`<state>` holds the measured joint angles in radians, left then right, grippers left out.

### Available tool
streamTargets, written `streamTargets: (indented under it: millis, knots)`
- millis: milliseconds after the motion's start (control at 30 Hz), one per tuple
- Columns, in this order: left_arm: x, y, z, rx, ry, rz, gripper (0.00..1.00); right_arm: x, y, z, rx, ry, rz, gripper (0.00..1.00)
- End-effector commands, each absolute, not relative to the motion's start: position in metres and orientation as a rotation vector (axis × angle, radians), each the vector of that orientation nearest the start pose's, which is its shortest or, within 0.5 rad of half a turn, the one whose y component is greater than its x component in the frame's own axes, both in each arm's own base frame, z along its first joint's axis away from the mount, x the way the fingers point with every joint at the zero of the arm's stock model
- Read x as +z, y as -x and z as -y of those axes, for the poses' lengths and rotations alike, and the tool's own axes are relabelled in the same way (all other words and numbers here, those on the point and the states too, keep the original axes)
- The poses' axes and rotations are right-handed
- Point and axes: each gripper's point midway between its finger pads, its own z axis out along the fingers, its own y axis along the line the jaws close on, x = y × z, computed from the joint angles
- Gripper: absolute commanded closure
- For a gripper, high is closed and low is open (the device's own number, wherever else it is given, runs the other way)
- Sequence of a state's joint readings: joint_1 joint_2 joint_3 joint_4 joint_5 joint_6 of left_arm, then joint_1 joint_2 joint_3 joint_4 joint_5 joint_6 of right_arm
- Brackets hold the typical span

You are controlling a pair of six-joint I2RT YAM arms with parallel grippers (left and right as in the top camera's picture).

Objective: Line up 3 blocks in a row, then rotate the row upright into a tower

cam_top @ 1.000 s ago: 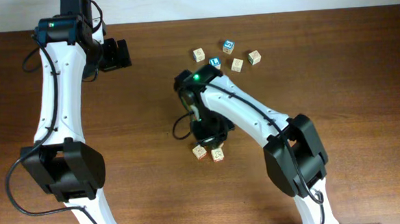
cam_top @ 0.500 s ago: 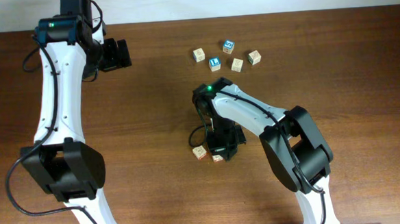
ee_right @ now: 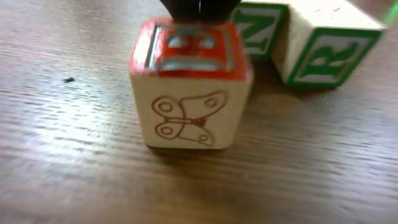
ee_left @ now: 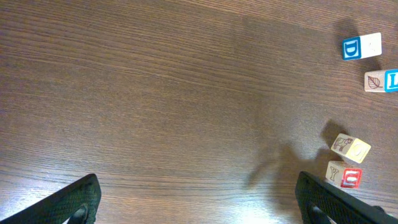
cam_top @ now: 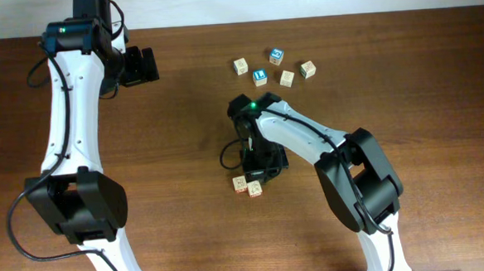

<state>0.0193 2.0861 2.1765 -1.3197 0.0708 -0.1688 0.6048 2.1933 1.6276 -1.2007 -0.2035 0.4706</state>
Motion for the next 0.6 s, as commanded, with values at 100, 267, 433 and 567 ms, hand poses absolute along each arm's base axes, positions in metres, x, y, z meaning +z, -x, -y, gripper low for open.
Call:
streamTargets:
  millis: [100,267,433,567]
  knots:
    - [0.192,-0.469,0.0,-0.121,0.246,-2.799,0.02,0.042,-0.289,-0.233,0.047,0.206,-3.395,0.96]
    - [0.192,-0.469,0.0,-0.121,0.246,-2.799,0.02,0.041,-0.248,-0.217,-0.111,0.238,-3.54,0.96]
    - [0.192,-0.47,0.0,-0.121,0.246,-2.797,0.02,0.034,-0.219,-0.233,-0.14,0.381,-3.565,0.96]
    - [0.192,-0.469,0.0,-0.121,0.246,-2.799,0.02,0.019,-0.218,-0.245,-0.12,0.328,-3.524,0.96]
